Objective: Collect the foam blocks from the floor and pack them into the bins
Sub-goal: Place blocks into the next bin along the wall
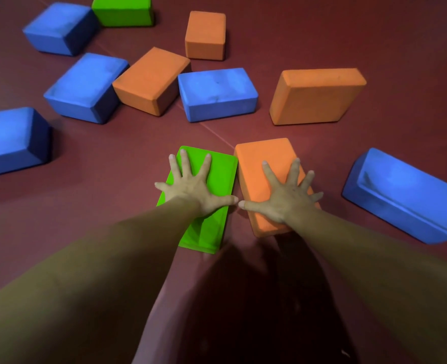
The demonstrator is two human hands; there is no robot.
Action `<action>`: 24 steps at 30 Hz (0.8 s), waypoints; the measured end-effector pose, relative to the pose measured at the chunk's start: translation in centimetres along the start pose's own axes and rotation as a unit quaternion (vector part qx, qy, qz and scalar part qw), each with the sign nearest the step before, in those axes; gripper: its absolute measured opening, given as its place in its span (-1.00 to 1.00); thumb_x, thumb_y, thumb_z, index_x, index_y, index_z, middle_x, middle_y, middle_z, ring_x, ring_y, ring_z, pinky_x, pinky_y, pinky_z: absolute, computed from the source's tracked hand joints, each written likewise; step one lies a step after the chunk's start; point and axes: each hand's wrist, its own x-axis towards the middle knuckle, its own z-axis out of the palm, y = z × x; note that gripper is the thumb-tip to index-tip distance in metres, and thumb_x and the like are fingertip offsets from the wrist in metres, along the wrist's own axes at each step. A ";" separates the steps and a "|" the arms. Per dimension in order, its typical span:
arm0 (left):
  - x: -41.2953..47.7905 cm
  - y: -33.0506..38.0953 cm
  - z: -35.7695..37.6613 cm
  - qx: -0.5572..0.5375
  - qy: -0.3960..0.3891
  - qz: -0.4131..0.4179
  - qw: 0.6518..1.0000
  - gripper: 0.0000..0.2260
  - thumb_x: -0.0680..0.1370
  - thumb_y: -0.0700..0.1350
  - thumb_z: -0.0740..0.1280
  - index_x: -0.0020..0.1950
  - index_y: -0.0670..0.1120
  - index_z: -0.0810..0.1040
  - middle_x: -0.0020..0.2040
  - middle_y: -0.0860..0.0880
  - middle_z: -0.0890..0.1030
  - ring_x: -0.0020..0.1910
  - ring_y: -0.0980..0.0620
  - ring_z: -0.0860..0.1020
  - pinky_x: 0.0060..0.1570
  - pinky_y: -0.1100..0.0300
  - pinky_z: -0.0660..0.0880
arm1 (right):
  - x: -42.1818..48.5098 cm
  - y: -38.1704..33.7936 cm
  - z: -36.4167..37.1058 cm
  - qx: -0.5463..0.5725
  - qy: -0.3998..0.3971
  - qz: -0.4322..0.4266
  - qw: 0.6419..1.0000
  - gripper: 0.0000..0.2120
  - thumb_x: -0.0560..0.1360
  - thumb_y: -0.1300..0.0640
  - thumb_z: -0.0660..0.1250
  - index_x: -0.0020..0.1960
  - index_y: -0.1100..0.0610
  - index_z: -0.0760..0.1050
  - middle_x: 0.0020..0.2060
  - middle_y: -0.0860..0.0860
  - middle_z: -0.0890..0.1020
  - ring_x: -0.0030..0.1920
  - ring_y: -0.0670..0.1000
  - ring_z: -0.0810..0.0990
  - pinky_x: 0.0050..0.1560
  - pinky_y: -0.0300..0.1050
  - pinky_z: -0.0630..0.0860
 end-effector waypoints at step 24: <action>-9.9 8.0 -11.3 -0.151 0.053 -0.062 0.985 0.02 0.26 0.48 0.43 0.60 0.32 0.01 0.67 0.01 -0.14 0.63 -0.08 -0.13 0.40 -0.47 0.05 | -14.3 5.1 -9.7 0.221 -0.021 0.102 0.970 0.03 0.26 -0.62 0.26 0.55 -0.42 -0.19 0.63 0.15 -0.21 0.57 0.34 -0.04 0.44 0.42 0.06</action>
